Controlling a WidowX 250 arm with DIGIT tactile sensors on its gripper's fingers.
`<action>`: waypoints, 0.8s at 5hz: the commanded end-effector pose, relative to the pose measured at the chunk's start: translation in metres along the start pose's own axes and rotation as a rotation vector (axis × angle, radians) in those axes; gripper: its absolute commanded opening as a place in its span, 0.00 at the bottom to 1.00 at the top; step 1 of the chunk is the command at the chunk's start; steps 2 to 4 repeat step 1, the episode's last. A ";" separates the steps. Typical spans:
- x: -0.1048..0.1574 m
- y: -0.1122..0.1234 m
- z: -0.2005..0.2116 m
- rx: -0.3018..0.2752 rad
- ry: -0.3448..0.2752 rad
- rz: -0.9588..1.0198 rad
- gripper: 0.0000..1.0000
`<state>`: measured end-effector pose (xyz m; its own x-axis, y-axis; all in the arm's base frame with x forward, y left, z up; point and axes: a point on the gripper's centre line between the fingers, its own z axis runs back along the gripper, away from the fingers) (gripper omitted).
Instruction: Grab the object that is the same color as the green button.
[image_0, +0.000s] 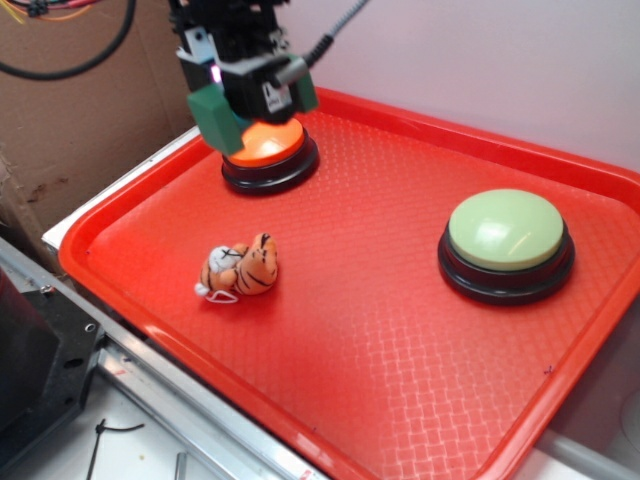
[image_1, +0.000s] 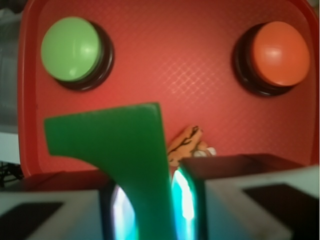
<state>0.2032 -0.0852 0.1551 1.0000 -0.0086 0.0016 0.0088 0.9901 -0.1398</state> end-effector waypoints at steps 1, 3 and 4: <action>0.011 0.002 0.020 -0.001 -0.080 -0.002 0.00; 0.011 0.002 0.020 -0.001 -0.080 -0.002 0.00; 0.011 0.002 0.020 -0.001 -0.080 -0.002 0.00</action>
